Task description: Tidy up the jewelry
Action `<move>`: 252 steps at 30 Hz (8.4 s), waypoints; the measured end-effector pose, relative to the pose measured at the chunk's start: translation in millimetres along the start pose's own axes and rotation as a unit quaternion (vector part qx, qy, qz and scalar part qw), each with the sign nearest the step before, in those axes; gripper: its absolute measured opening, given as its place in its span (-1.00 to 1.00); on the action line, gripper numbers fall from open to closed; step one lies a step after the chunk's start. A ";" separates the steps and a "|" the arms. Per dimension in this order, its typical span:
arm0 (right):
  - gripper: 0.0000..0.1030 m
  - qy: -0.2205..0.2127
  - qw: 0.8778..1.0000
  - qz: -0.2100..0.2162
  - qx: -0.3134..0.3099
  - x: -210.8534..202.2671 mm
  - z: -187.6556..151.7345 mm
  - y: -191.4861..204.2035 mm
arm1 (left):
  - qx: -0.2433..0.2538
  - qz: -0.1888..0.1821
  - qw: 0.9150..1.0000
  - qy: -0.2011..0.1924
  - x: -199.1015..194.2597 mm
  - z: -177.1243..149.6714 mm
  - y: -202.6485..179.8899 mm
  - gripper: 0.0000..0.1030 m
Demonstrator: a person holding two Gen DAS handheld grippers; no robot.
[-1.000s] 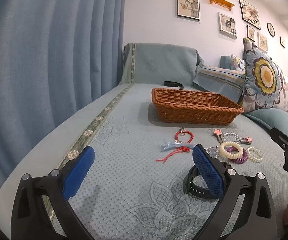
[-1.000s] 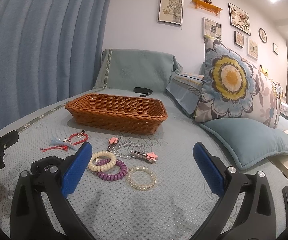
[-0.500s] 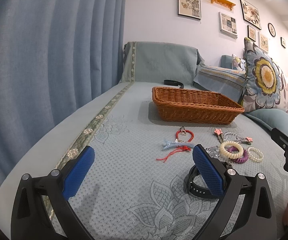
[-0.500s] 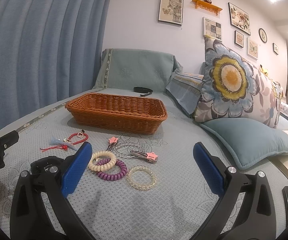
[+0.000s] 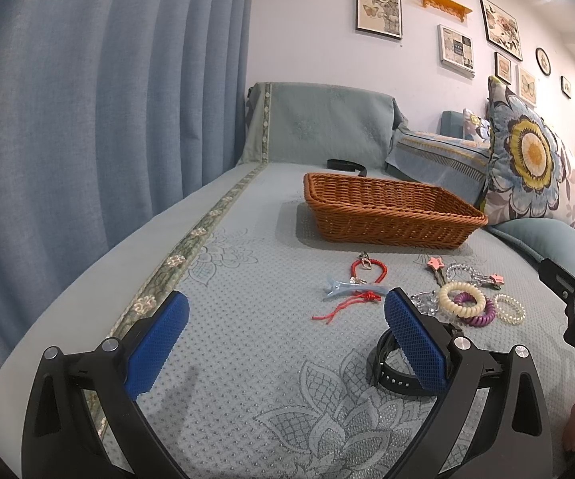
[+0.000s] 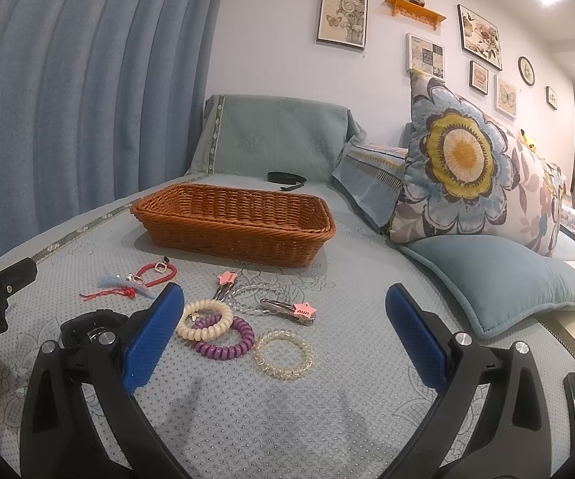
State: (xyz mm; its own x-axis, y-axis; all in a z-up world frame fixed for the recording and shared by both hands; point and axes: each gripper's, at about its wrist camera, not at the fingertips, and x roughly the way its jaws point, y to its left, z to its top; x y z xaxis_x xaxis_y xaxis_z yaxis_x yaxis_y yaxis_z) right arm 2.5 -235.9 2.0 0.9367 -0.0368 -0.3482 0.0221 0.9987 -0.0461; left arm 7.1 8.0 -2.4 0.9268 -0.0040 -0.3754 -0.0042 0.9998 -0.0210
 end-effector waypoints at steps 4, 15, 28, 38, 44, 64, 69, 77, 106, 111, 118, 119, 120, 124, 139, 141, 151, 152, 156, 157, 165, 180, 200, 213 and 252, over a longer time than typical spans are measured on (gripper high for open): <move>0.88 0.000 1.000 0.000 -0.001 0.1 -0.1 0.3 | 0.000 0.000 1.000 0.000 -0.1 0.0 0.0 0.85; 0.86 0.028 1.000 -0.002 -0.001 8.7 0.3 -4.0 | -0.025 -0.036 0.999 0.029 0.9 1.8 7.1 0.84; -0.13 0.180 0.981 0.071 0.015 45.0 -18.3 -49.7 | -0.015 -0.201 0.957 0.206 49.5 6.0 -18.0 0.09; -0.27 0.259 0.964 0.068 0.006 95.5 -19.8 -41.4 | -0.024 -0.209 0.939 0.273 85.1 -3.8 -29.6 -0.01; -0.67 0.257 0.964 0.068 -0.034 96.2 -19.7 -24.7 | 0.009 -0.182 0.944 0.276 84.3 -3.8 -39.3 -0.03; -0.86 0.148 0.985 0.089 -0.006 80.4 56.7 -27.4 | -0.024 -0.189 0.969 0.159 70.1 73.7 -32.5 -0.85; -0.86 0.130 0.987 0.091 -0.006 128.9 111.8 -11.9 | -0.018 -0.171 0.977 0.128 108.0 126.9 -45.3 -0.85; -0.86 0.204 0.976 0.082 -0.005 238.6 123.2 -0.7 | 0.004 -0.138 0.979 0.148 209.5 158.6 -72.8 -0.85; -0.36 0.206 0.964 0.154 0.062 182.3 106.7 -33.0 | -0.032 -0.222 0.971 0.084 129.8 153.6 -32.4 -0.12; -0.36 0.175 0.968 0.167 0.063 137.2 96.7 -38.7 | -0.040 -0.224 0.971 0.075 98.6 135.7 -15.5 -0.12; -0.36 0.167 0.968 0.178 0.054 93.7 56.7 -27.7 | -0.055 -0.219 0.970 0.093 79.8 87.9 4.9 -0.12; -0.36 0.172 0.967 0.181 0.054 91.7 52.0 -25.6 | -0.056 -0.218 0.970 0.096 80.2 82.4 6.9 -0.12; -0.36 0.178 0.965 0.184 0.055 90.4 45.3 -21.4 | -0.056 -0.213 0.970 0.101 82.2 74.5 9.1 -0.12; -0.36 0.195 0.960 0.193 0.060 91.4 24.1 -8.5 | -0.065 -0.204 0.969 0.121 96.1 50.3 20.5 -0.12; -0.46 0.237 0.958 0.158 0.023 103.9 -1.0 17.7 | -0.027 -0.240 0.941 0.235 147.1 29.3 -2.4 -0.24; -0.54 0.238 0.958 0.156 0.019 103.8 -2.1 19.1 | -0.022 -0.257 0.936 0.241 142.4 25.5 -5.9 -0.24; -0.54 0.242 0.957 0.161 0.026 105.5 -3.4 16.0 | 0.002 -0.271 0.932 0.240 123.5 20.9 -12.2 -0.29; -0.54 0.242 0.956 0.161 0.026 105.7 -3.4 16.1 | 0.007 -0.257 0.937 0.237 126.1 22.6 -12.6 -0.29; -0.54 0.245 0.956 0.160 0.027 106.8 -3.9 16.3 | 0.033 -0.242 0.941 0.235 136.9 29.0 -21.5 -0.22; -0.54 0.245 0.956 0.160 0.026 106.8 -4.0 16.6 | 0.039 -0.240 0.940 0.238 140.1 29.2 -24.0 -0.19; -0.76 0.240 0.957 0.159 0.018 107.1 -4.0 18.9 | 0.069 -0.228 0.939 0.246 140.9 22.9 -33.9 -0.74; -0.83 0.192 0.966 0.169 0.042 91.8 2.8 5.3 | -0.007 -0.239 0.959 0.153 89.7 24.6 -17.5 -0.79; -0.83 0.102 0.984 0.128 0.070 118.6 90.8 -26.8 | 0.006 -0.231 0.971 0.056 105.3 113.1 -50.8 -0.79; -0.83 0.196 0.972 0.101 0.081 250.7 116.9 -28.4 | -0.017 -0.196 0.975 0.106 218.5 136.9 -68.1 -0.79; -0.38 0.152 0.975 0.158 0.046 81.0 69.7 -17.4 | -0.058 -0.248 0.966 0.048 53.0 105.7 -15.3 -0.15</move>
State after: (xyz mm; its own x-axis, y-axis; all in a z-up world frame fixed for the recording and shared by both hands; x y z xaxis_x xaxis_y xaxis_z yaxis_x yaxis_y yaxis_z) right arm 102.4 -253.9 39.8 0.7556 0.2774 -0.5934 -0.2054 0.9606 0.1874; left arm 95.9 -5.3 75.9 0.7869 -0.4886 -0.3769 0.3830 0.8656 -0.3225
